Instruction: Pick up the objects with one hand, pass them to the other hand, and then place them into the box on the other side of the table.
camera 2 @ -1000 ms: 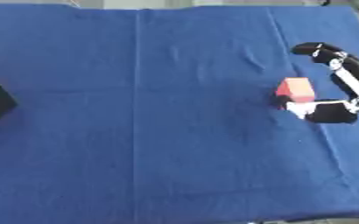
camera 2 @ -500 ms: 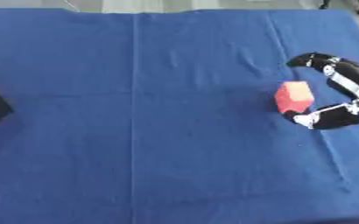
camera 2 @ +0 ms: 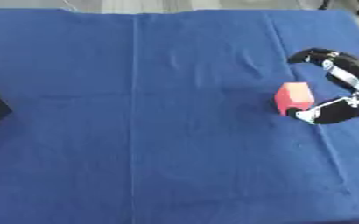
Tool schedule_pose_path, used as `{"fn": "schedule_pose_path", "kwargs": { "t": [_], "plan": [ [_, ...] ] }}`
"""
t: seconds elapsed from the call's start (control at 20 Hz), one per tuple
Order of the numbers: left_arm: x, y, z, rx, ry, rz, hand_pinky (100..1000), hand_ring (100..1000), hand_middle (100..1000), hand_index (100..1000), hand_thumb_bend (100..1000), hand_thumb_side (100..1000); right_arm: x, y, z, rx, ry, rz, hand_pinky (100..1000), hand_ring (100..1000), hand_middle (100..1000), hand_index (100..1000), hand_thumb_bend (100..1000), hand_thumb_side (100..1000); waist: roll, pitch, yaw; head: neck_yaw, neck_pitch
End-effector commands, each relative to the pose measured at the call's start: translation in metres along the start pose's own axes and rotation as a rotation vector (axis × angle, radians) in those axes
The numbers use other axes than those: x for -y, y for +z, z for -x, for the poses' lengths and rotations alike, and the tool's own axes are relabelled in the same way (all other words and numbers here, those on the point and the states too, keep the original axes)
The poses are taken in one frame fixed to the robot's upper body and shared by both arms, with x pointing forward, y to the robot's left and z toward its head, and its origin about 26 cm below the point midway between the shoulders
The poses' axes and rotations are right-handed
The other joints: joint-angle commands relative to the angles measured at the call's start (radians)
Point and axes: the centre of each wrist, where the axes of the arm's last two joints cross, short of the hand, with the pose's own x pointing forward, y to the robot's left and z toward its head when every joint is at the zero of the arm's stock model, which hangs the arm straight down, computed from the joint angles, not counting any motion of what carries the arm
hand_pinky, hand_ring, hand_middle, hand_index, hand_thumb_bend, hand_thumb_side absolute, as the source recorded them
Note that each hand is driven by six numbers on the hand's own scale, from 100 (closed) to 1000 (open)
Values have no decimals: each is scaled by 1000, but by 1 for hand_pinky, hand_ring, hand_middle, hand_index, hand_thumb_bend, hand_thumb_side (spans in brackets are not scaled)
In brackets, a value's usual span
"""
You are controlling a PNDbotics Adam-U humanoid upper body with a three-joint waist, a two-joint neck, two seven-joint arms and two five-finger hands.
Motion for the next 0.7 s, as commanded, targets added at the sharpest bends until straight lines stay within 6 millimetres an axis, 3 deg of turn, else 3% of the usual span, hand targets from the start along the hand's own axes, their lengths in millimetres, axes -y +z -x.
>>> {"fn": "schedule_pose_path", "kwargs": {
  "t": [0.05, 0.7],
  "plan": [
    [-11, 0, -4, 14, -45, -29, 942, 732, 621, 714, 100, 521, 16, -2, -5, -24, 69, -10, 952, 987, 893, 900, 460, 100, -2, -14, 2, -11, -17],
    [-13, 2, -6, 24, -57, -27, 945, 737, 627, 718, 100, 518, 13, 1, -2, -154, 126, -65, 982, 968, 884, 900, 449, 100, -12, 9, 28, -43, -28]
  ]
}}
